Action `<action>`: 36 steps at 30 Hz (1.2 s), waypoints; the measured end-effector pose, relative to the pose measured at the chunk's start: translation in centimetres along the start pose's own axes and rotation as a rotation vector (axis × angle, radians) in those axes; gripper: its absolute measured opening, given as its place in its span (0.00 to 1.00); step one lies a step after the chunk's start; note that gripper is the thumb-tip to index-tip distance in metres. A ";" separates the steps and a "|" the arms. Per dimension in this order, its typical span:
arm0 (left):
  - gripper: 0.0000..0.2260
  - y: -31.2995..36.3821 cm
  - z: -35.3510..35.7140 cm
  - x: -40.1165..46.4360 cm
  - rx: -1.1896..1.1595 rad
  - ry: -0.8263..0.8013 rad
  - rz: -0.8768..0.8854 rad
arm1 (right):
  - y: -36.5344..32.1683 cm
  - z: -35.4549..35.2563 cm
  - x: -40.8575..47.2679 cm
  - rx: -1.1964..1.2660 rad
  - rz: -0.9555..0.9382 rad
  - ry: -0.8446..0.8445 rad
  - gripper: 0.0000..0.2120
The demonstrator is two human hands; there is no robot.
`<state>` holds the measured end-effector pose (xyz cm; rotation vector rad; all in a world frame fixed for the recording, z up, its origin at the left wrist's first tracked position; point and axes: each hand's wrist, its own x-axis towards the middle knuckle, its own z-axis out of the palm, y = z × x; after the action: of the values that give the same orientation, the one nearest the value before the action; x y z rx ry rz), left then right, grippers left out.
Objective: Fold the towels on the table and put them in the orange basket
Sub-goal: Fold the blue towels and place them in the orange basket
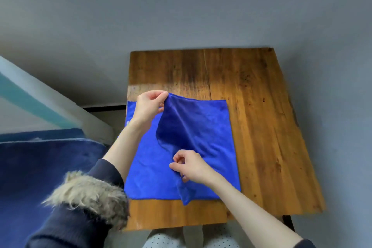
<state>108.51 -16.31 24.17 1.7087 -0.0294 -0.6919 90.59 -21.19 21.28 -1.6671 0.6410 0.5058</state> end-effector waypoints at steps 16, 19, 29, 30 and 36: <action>0.24 -16.5 -7.1 -3.2 0.650 0.040 -0.237 | 2.5 0.2 9.3 -0.864 -0.058 0.216 0.24; 0.28 -18.4 -6.0 -4.5 0.859 0.024 -0.182 | 4.5 -3.1 11.0 -1.042 -0.003 0.177 0.29; 0.32 -18.1 -2.0 0.0 1.098 -0.083 -0.072 | 10.4 -7.9 9.4 -1.137 -0.023 0.259 0.34; 0.32 -17.6 -1.4 0.7 1.106 -0.102 -0.044 | 10.9 -8.4 8.8 -1.129 0.003 0.291 0.33; 0.28 -15.0 5.0 4.2 1.281 -0.279 0.176 | 14.7 -10.7 3.9 -0.995 0.249 0.460 0.28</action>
<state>104.54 -18.34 8.43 2.7306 -0.9883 -0.8318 83.63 -34.11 9.87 -2.7070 1.0355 0.6840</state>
